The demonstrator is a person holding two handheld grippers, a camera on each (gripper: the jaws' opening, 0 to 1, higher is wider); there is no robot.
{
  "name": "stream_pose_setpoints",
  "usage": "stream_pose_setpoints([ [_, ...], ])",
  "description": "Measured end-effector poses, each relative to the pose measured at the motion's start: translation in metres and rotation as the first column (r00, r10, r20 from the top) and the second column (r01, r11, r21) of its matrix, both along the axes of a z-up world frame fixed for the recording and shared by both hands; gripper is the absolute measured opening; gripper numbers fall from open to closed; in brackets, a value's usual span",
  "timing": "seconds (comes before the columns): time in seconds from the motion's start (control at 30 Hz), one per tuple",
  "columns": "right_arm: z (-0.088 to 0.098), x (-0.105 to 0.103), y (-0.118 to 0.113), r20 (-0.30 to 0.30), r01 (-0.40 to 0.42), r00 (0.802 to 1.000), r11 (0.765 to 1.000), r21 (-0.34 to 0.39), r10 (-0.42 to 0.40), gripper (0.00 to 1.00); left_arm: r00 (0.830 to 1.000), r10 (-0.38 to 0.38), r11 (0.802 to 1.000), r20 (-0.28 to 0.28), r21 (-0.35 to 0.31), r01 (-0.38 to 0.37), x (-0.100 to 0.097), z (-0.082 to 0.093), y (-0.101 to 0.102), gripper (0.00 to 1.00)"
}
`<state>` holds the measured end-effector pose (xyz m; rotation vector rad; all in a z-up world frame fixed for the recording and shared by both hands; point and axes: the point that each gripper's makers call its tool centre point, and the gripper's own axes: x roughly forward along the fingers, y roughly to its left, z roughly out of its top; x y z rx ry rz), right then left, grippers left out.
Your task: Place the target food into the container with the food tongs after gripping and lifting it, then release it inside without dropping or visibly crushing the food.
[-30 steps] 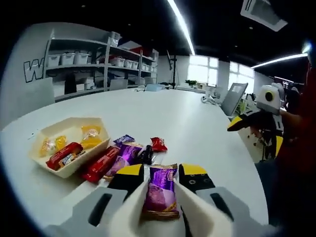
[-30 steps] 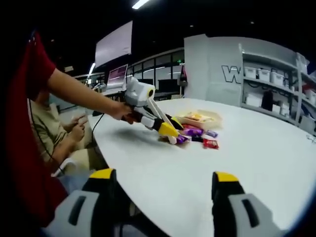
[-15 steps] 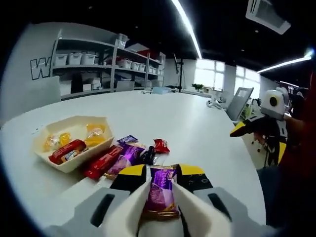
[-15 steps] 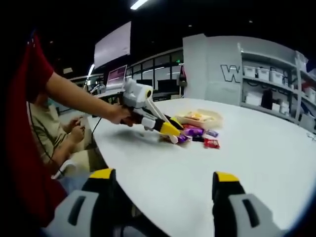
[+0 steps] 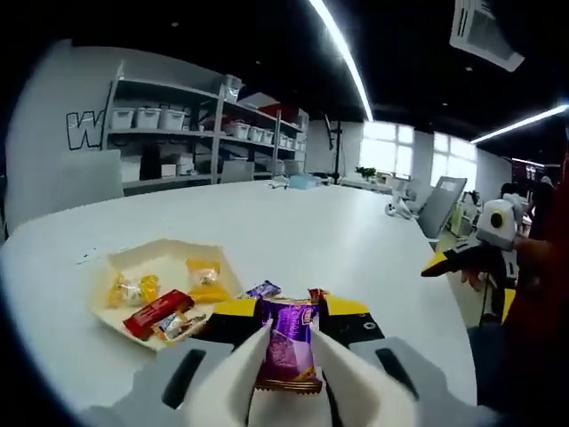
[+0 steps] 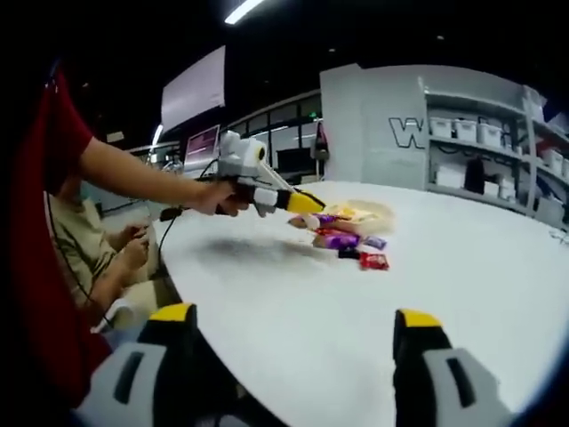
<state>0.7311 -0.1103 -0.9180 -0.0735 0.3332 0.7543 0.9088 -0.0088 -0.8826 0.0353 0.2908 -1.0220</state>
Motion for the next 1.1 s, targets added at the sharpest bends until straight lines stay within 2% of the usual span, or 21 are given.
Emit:
stream_pose_setpoints([
  [0.1,-0.001,0.001,-0.001,-0.007,0.007,1.0,1.0,0.021,-0.007,1.0,1.0,0.018,1.0,-0.001,-0.001,-0.018,0.01,0.004,0.004,0.23],
  [0.3,0.0,0.006,-0.007,0.002,0.018,1.0,1.0,0.02,-0.018,0.99,0.998,0.055,0.998,0.006,-0.005,-0.055,0.033,0.013,0.007,0.23],
  [0.67,-0.004,0.014,-0.021,-0.012,0.042,0.999,0.999,0.019,-0.042,0.99,0.997,0.079,0.997,0.013,0.019,-0.079,0.071,0.008,0.0,0.24],
  [0.73,-0.005,0.016,-0.024,-0.014,0.049,0.999,0.999,0.022,-0.049,0.99,0.996,0.078,0.996,0.049,0.036,-0.08,0.077,0.006,-0.001,0.25],
  [0.77,-0.005,0.017,-0.026,-0.015,0.053,0.999,0.998,0.024,-0.052,0.99,0.99,0.085,0.995,0.112,0.043,-0.09,0.082,0.01,0.0,0.27],
  [0.83,-0.005,0.018,-0.027,-0.016,0.055,0.998,0.998,0.027,-0.054,0.99,0.985,0.085,0.995,0.152,0.04,-0.092,0.085,0.014,-0.001,0.27],
  [0.87,-0.005,0.018,-0.027,-0.017,0.056,0.998,0.998,0.026,-0.056,0.99,0.987,0.085,0.995,0.133,0.039,-0.091,0.084,0.013,0.0,0.28],
  [0.93,-0.007,0.019,-0.028,-0.021,0.057,0.998,0.998,0.025,-0.056,0.99,0.988,0.086,0.996,0.132,0.027,-0.091,0.084,0.015,0.0,0.28],
  [1.03,-0.01,0.018,-0.027,-0.027,0.053,0.998,0.998,0.021,-0.052,0.99,0.983,0.098,0.992,0.156,0.065,-0.109,0.085,0.013,0.005,0.28],
  [1.1,-0.01,0.018,-0.026,-0.028,0.049,0.998,0.999,0.023,-0.049,0.99,0.986,0.1,0.993,0.131,0.05,-0.108,0.082,0.012,0.01,0.28],
])
